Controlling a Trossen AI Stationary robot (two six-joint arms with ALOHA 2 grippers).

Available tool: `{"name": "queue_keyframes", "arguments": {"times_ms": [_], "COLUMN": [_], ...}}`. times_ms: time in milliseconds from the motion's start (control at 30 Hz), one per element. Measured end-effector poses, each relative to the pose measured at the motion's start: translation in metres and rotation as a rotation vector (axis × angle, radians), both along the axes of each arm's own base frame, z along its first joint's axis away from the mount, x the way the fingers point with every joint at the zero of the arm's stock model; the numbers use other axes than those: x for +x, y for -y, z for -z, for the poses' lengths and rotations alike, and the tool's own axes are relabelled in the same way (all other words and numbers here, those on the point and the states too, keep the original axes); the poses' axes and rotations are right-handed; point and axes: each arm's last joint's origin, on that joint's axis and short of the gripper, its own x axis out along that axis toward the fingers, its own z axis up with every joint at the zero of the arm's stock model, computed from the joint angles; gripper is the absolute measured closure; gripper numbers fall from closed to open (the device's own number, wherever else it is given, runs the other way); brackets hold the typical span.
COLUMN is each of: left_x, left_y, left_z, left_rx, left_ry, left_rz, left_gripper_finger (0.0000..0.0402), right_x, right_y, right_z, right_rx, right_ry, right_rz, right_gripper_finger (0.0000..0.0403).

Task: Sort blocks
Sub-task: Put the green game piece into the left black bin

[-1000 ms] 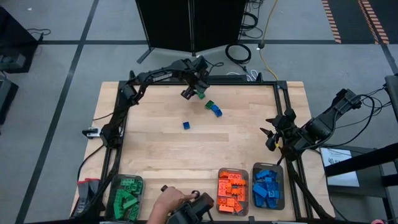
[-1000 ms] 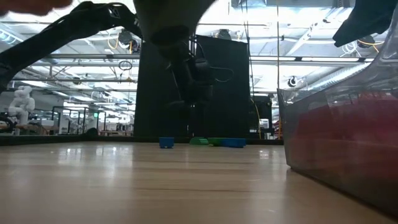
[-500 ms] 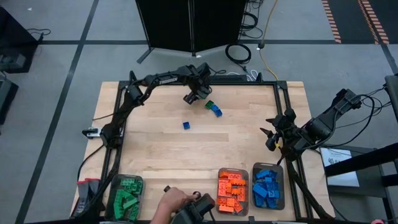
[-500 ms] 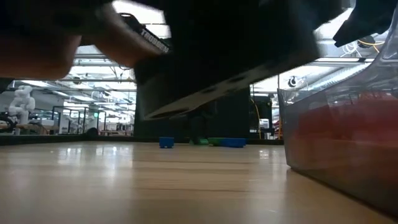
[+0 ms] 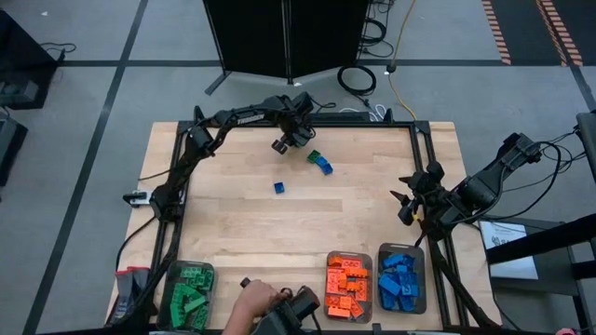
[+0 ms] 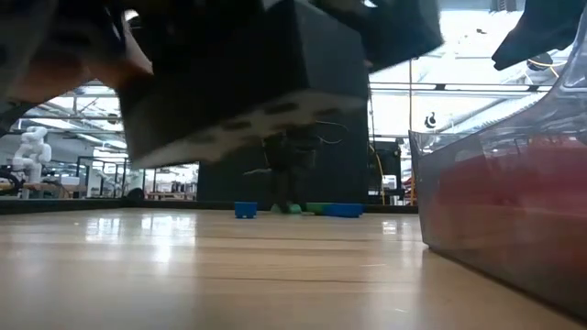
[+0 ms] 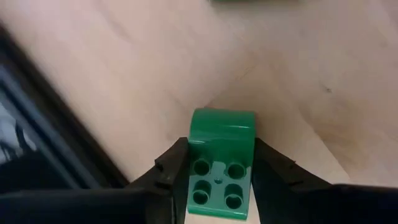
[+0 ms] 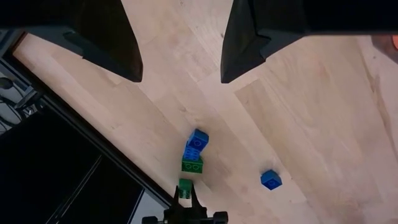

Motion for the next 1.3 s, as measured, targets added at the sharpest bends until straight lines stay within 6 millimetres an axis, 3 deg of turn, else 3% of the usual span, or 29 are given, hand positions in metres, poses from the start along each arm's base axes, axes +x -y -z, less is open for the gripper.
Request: {"name": "queue_keyframes", "arguments": {"times_ms": [233,633,800,1033,1167,1300], "left_x": [0.002,-0.019,-0.036,-0.079,-0.107,-0.129], "left_y": [0.009,0.062,0.1,0.169,0.21,0.25], "left_z": [-0.012,-0.119,-0.166,-0.234,-0.261,-0.275], "left_rx": [0.025,-0.134,-0.198,-0.181,-0.171,-0.191], "left_ry": [-0.016,0.13,0.168,0.238,0.284,0.322], "left_rz": [-0.249,-0.766,-0.886,-1.008,-1.102,-1.221], "left_gripper_finger": [0.0282,0.0282,0.0282,0.0282,0.0282,0.0282], "right_x": [0.0,0.0,0.0,0.0,0.0,0.0], "right_y": [0.0,0.0,0.0,0.0,0.0,0.0], "right_z": [0.0,0.0,0.0,0.0,0.0,0.0], "right_rx": [0.014,0.004,-0.013,-0.014,-0.025,-0.039], "right_ry": [0.011,0.008,-0.006,-0.004,-0.013,-0.024], "right_rz": [0.014,0.009,-0.007,-0.007,-0.017,-0.031], "right_gripper_finger": [0.019,0.019,0.019,0.019,0.019,0.019]}}
